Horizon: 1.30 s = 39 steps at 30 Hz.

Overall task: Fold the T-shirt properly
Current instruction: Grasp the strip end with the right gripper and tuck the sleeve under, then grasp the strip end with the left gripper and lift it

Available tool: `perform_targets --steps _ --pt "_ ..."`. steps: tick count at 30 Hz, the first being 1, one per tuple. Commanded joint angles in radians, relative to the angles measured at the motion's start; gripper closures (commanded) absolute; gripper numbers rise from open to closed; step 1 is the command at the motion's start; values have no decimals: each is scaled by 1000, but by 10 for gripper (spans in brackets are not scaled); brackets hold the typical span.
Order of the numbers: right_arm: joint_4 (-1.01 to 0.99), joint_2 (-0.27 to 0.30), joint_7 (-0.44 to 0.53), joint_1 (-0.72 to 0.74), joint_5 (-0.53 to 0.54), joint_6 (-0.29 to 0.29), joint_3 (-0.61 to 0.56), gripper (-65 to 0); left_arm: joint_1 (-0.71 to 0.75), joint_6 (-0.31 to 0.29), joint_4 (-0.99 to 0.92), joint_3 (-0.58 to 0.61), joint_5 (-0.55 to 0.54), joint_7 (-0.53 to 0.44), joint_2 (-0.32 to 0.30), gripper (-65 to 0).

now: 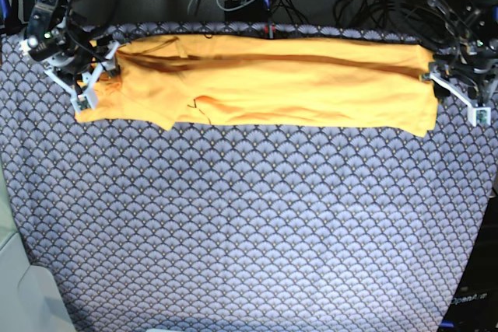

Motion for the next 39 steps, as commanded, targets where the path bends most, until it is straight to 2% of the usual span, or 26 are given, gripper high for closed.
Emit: perform_targets --steps 1,4,8,13,24,31,39 --pt "-2 2 -9 0 -12 0 -2 -294 -15 4 44 -4 -4 17 -8 -413" --pt "-2 2 -9 5 -12 0 -2 -294 -46 4 73 -9 -3 103 -14 -413" --pt "-2 2 -9 14 -12 0 -2 -294 -67 4 68 -9 -3 121 -16 -413" --pt "-2 3 -9 16 -12 0 -2 -294 -99 4 59 -3 -3 124 -7 -413" --pt "-2 3 -9 19 -12 0 -2 -294 -139 4 -128 -6 -3 113 -5 -413" --pt "-2 3 -9 22 -12 0 -2 -294 -136 4 -167 -8 -3 123 -4 -412" --pt "-2 2 -9 22 -12 0 -6 -294 -78 4 -167 -8 0 124 75 -412"
